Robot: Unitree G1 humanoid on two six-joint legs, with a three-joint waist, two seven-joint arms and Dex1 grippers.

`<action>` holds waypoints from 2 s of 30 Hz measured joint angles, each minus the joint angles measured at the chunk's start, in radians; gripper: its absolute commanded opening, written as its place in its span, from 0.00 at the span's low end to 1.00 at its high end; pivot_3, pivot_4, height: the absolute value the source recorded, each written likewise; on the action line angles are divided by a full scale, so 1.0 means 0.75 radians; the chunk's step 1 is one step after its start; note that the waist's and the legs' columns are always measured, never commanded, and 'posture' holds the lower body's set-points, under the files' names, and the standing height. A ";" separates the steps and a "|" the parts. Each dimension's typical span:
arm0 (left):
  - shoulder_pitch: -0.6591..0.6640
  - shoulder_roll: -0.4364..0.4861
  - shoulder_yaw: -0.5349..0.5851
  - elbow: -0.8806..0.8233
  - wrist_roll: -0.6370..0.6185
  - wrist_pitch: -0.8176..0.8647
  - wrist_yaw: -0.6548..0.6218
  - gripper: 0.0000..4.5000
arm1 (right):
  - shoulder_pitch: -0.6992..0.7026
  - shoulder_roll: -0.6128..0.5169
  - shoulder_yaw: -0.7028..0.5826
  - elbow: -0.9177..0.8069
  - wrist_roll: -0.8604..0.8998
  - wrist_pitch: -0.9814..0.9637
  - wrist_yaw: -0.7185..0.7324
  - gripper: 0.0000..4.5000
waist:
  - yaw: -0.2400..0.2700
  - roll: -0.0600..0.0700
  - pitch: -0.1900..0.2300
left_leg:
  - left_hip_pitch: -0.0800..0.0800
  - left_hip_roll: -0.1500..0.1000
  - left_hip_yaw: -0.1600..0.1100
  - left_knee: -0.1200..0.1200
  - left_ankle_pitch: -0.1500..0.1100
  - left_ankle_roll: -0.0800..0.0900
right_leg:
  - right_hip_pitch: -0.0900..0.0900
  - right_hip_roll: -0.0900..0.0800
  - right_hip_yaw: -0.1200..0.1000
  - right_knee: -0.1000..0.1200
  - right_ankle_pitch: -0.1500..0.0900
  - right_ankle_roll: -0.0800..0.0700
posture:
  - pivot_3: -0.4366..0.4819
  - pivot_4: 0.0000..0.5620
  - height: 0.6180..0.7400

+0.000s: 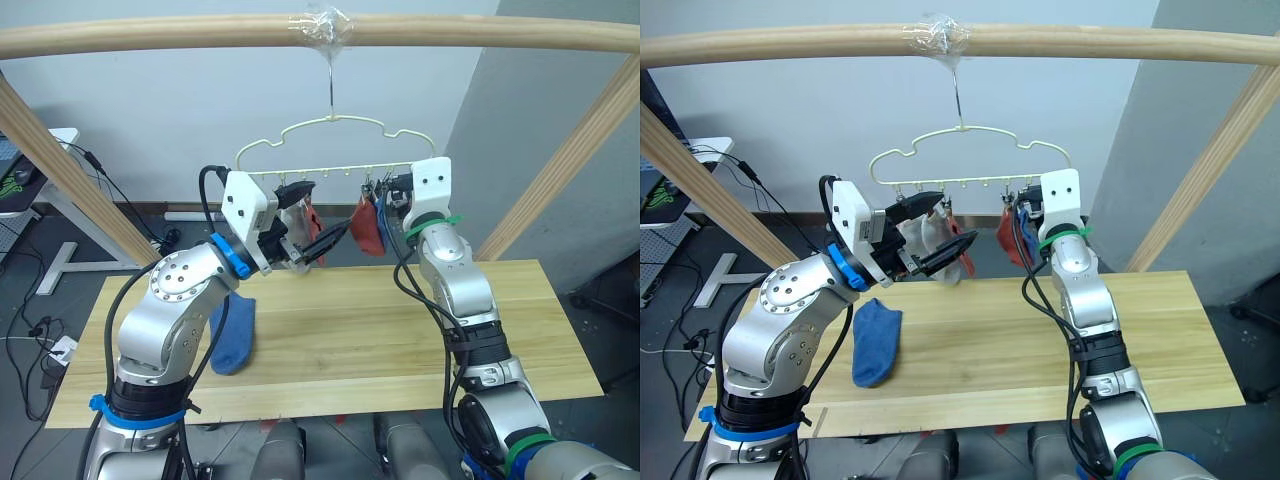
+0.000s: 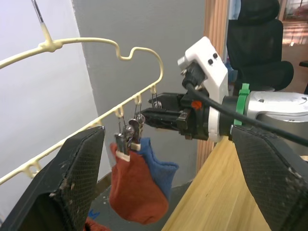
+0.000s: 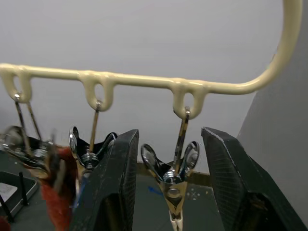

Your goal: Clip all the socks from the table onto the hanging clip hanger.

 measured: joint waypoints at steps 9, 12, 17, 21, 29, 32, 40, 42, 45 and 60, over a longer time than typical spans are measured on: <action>-0.001 -0.001 0.000 0.000 -0.004 0.003 0.002 0.96 | -0.014 0.001 -0.008 0.041 0.000 -0.008 0.003 0.48 | 0.000 0.000 0.000 | 0.000 0.000 0.000 0.000 0.000 0.000 | 0.000 0.000 0.000 0.000 0.000 -0.001 | 0.54 0.39 1.00; -0.003 -0.001 0.000 0.000 -0.008 0.003 0.003 0.96 | -0.016 -0.003 -0.012 0.048 0.000 -0.010 0.005 0.48 | 0.000 0.000 0.000 | 0.000 0.000 0.000 0.000 0.000 0.000 | 0.000 0.000 0.000 0.000 0.000 -0.001 | 0.54 0.39 1.00; -0.003 -0.002 0.000 0.000 -0.009 0.004 0.003 0.96 | -0.043 -0.003 -0.013 0.052 0.000 -0.012 0.006 0.48 | 0.000 0.000 0.000 | 0.000 0.000 0.000 0.000 0.000 0.000 | 0.000 0.000 0.000 0.000 0.000 0.000 | 0.54 0.39 1.00; -0.003 -0.003 0.000 0.000 -0.016 0.004 0.003 0.96 | -0.044 -0.004 -0.014 0.052 0.001 -0.025 0.006 0.33 | 0.000 0.000 0.000 | 0.000 0.000 0.000 0.000 0.000 0.000 | 0.000 0.000 0.000 0.000 0.000 -0.001 | 0.54 0.40 1.00; -0.003 -0.003 0.000 0.000 -0.025 0.004 0.005 0.96 | -0.044 -0.013 -0.015 0.052 0.001 -0.035 0.011 0.00 | 0.000 0.000 0.001 | 0.000 0.000 0.000 0.000 0.000 0.000 | 0.000 0.000 0.000 0.000 0.000 -0.001 | 0.53 0.40 1.00; -0.003 -0.011 0.000 0.000 -0.026 0.004 0.007 0.96 | -0.042 -0.029 -0.016 0.044 0.005 -0.034 0.034 0.00 | 0.000 0.000 0.002 | 0.000 0.000 0.000 0.000 0.000 0.000 | 0.000 0.000 0.000 0.000 0.000 0.000 | 0.53 0.40 1.00; 0.041 -0.029 -0.014 -0.027 -0.032 0.044 0.033 0.96 | -0.053 -0.091 -0.052 -0.044 0.109 0.157 0.172 0.00 | 0.001 0.000 0.003 | 0.000 0.000 0.000 0.000 0.000 0.000 | 0.000 0.000 0.000 0.000 0.001 -0.001 | 0.53 0.40 1.00; 0.057 -0.036 -0.018 -0.032 -0.041 0.076 0.053 0.96 | -0.060 -0.101 -0.067 -0.072 0.140 0.226 0.200 0.00 | 0.002 0.000 0.003 | 0.000 0.000 -0.001 0.000 0.000 0.000 | 0.000 0.000 0.000 0.000 0.000 -0.001 | 0.52 0.42 1.00; 0.123 -0.040 -0.014 -0.048 -0.065 0.131 0.088 0.96 | -0.082 -0.123 -0.076 -0.106 0.199 0.350 0.245 0.00 | -0.001 0.001 0.004 | 0.001 0.000 0.000 0.000 0.000 0.000 | 0.001 0.000 0.000 0.000 -0.001 0.001 | 0.51 0.42 1.00; 0.612 -0.039 0.146 0.240 0.239 0.114 0.441 0.98 | -0.206 -0.261 -0.198 -0.238 0.428 0.904 0.349 0.00 | 0.011 0.002 0.011 | 0.000 0.000 -0.001 0.000 0.000 0.000 | 0.000 -0.001 -0.001 0.000 -0.007 -0.007 | 0.51 0.41 1.00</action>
